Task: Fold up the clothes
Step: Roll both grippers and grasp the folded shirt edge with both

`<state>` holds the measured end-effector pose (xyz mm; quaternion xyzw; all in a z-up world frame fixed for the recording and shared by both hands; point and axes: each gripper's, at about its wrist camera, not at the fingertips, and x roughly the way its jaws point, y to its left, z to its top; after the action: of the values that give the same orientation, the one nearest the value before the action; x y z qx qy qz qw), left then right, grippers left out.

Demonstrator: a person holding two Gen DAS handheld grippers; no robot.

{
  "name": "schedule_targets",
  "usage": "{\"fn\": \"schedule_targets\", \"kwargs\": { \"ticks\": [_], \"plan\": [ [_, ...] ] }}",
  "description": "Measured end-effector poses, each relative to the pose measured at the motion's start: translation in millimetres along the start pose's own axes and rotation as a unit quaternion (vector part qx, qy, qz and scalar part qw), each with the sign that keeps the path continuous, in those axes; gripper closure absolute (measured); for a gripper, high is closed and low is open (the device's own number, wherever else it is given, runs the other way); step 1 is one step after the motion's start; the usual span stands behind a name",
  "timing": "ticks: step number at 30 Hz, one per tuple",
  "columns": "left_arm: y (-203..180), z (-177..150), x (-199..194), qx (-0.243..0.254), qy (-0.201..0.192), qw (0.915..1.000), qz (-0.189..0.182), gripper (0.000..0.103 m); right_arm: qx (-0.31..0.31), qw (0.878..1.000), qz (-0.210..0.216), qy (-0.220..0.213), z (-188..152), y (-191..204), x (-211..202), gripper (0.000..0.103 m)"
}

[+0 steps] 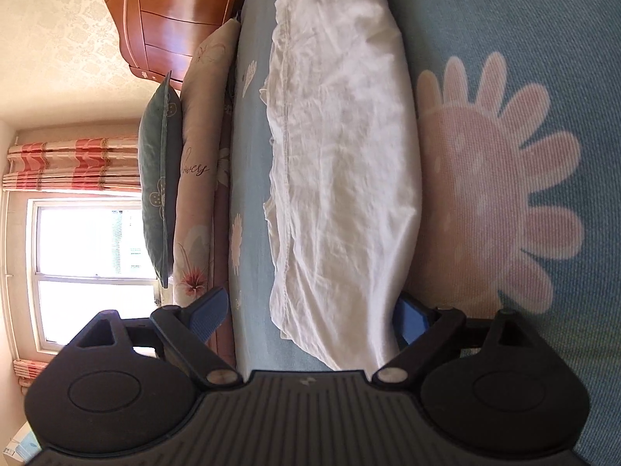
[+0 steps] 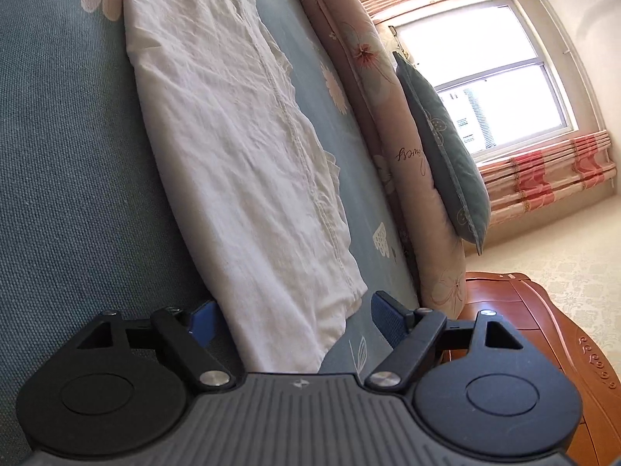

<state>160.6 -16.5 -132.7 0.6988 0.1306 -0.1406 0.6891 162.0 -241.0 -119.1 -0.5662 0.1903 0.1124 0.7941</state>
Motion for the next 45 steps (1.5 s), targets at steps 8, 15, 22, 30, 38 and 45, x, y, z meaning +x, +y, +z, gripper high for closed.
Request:
{"fn": "schedule_targets", "kwargs": {
  "ticks": [8, 15, 22, 30, 38, 45],
  "plan": [
    [5.0, -16.8, 11.3, -0.003, -0.001, 0.9998, -0.019, 0.023, 0.03, 0.999, 0.012, 0.027, -21.3, -23.1, 11.0, 0.021],
    [-14.0, -7.7, 15.7, 0.036, 0.001, 0.9971, -0.067, 0.098, 0.001, 0.999, 0.05, 0.018, -8.7, -6.0, 16.3, 0.085],
    [-6.7, -12.0, 11.2, 0.004, 0.003, 0.9976, -0.069, 0.102, 0.027, 0.997, 0.063, 0.02, -7.8, -13.2, 11.7, 0.096],
    [8.0, -11.4, -7.4, -0.004, -0.006, 0.9977, -0.067, 0.103, 0.044, 0.997, 0.062, 0.019, -9.3, -32.8, -14.1, 0.1],
    [10.4, -8.5, -28.2, -0.008, -0.011, 0.9972, -0.074, 0.102, 0.026, 0.998, 0.05, 0.021, -13.8, -27.8, -30.9, 0.1],
    [-2.8, -6.4, -15.4, -0.024, -0.002, 0.9971, -0.073, 0.091, -0.018, 0.999, 0.03, 0.023, -18.5, 2.0, -12.1, 0.069]
  ]
}}
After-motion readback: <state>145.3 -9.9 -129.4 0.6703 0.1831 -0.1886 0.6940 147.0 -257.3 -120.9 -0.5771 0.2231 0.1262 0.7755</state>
